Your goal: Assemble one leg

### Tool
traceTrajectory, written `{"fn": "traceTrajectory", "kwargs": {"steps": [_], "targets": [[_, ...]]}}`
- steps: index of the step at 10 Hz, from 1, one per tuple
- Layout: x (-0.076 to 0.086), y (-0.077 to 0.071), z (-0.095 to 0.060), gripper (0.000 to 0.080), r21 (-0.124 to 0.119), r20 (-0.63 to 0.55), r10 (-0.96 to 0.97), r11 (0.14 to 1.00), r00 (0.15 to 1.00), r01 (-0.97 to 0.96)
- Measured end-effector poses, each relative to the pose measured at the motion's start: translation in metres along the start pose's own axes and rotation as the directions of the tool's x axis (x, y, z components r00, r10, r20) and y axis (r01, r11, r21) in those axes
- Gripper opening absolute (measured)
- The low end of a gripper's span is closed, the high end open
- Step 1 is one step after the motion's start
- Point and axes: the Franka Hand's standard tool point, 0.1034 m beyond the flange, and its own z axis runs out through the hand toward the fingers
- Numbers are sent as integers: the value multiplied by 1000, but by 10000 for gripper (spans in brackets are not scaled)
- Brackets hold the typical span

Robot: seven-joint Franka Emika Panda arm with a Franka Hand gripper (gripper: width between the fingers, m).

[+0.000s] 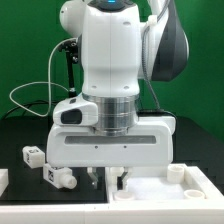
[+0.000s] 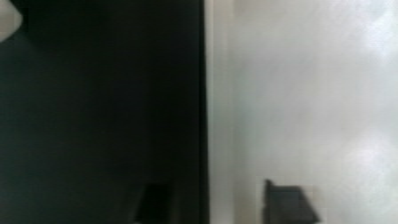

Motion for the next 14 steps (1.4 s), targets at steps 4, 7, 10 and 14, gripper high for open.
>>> {"fn": "traceTrajectory", "kwargs": {"steps": [4,7,10,14], "targets": [[-42,-10,-30,642,18,23,10,1000,1000,-10],[-45,-13,-30,649,19,39,25,999,999,-26],[-111,-26,-32,649,42,253,184,979,950,-201],[-107,-19,-38,649,36,500,133,984,856,-173]]}}
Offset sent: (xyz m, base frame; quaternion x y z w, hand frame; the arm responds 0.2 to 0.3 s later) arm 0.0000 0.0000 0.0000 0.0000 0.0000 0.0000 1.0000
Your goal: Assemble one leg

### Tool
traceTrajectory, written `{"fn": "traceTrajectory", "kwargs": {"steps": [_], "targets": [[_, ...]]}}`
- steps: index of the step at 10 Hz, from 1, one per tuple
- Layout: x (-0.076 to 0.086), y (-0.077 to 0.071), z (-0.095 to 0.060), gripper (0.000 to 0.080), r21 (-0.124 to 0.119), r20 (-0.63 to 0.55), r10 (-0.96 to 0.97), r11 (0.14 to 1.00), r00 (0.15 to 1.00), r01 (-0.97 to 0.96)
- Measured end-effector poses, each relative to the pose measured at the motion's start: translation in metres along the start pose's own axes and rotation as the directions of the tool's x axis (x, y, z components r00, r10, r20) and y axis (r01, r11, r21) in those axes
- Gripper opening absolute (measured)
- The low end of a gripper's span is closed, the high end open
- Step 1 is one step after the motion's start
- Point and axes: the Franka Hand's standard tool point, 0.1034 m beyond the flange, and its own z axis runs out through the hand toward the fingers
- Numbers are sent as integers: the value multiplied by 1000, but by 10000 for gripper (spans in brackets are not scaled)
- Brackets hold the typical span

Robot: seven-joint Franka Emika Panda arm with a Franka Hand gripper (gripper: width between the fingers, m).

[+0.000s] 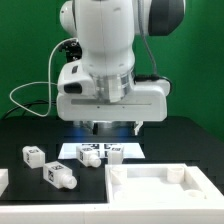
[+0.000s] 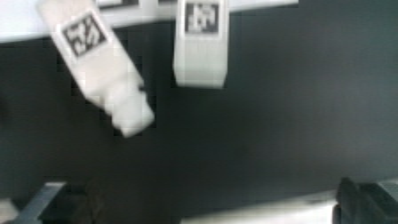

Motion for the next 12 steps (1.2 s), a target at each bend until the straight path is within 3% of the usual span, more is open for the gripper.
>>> {"fn": "traceTrajectory", "kwargs": {"steps": [2,4,7,9,12], "targets": [[-16,-7,21,649,40,186,93,994,978,-102],[-29,-16,33,649,14,296,89,995,951,-98],[-24,-14,35,649,16,289,87,995,954,-96],[-32,-5,69,649,11,280,103,994,954,-110],[-32,-4,74,649,9,287,108,993,952,-115]]}}
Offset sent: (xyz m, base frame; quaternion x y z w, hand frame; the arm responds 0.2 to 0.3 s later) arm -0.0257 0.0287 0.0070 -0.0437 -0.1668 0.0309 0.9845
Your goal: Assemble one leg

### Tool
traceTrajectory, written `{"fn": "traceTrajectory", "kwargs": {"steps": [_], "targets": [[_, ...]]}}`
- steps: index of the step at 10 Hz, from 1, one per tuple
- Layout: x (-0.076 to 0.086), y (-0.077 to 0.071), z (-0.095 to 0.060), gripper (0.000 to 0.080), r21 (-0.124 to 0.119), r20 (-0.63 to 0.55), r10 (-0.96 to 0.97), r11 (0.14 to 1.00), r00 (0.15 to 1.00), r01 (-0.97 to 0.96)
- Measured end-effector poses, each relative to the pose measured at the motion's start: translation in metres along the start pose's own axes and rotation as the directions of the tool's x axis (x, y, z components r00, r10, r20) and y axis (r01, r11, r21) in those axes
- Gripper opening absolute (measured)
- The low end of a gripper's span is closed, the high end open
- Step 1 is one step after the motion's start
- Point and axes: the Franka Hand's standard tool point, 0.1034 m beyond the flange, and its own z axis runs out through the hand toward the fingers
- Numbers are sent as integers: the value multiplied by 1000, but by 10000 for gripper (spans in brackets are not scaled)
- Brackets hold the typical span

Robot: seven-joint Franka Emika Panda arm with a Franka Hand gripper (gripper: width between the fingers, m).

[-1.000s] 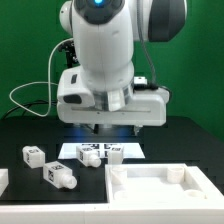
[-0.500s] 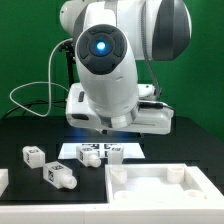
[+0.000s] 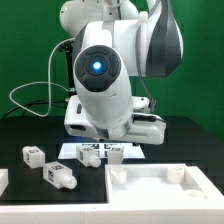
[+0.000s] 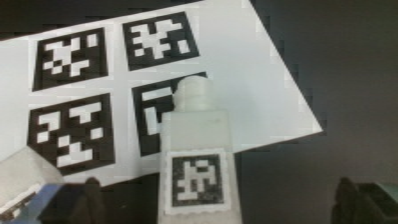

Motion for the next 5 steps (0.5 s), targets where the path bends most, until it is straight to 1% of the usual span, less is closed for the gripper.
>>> {"fn": "traceTrajectory", "kwargs": {"steps": [1,2,3,4,5], "targets": [[0,1,3,649,1,6,3,1000,1000,-3],[2,6,13,649,2,29,15,1000,999,-15],[1,8,23,649,-3,48,28,1000,998,-27],[0,7,25,649,-6,53,27,1000,998,-27],[1,7,23,649,-4,49,26,1000,998,-26]]}}
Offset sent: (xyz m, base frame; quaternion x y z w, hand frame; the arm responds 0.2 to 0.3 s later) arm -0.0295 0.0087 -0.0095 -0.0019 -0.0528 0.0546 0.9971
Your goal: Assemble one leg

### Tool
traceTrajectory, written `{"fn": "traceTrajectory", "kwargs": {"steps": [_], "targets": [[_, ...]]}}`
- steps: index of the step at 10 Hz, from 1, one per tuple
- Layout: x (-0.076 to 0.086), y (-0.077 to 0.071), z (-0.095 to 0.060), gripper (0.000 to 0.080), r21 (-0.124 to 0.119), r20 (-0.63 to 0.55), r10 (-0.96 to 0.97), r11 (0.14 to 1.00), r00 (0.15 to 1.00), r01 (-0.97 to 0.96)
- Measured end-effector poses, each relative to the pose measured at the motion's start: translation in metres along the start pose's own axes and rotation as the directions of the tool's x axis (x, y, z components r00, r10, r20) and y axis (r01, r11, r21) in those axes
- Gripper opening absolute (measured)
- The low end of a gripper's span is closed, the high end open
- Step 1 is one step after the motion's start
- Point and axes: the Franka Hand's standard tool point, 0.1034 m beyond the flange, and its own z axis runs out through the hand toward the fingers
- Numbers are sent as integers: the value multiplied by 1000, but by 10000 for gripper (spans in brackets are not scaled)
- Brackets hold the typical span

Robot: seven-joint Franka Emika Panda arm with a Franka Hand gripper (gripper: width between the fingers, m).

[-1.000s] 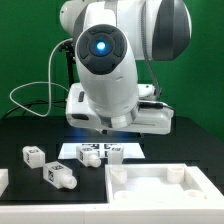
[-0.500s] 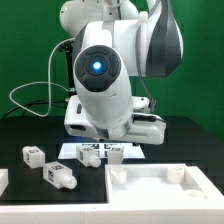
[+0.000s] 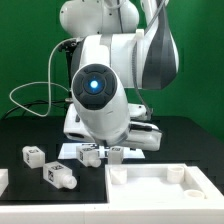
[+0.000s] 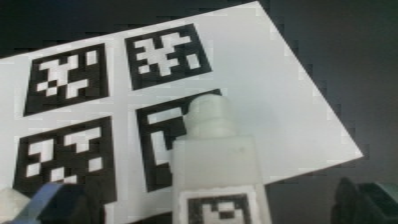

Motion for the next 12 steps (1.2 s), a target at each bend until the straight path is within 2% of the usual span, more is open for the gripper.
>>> {"fn": "traceTrajectory", "kwargs": {"steps": [6,7,8,9,12], "targets": [[3,0,6,637,-4,4,2,1000,1000,-2],[3,0,6,438,-4,4,2,1000,1000,-2],[3,0,6,438,-4,4,2,1000,1000,-2],[3,0,6,272,-4,5,2,1000,1000,-2],[3,0,5,275,-5,4,0,1000,1000,0]]}}
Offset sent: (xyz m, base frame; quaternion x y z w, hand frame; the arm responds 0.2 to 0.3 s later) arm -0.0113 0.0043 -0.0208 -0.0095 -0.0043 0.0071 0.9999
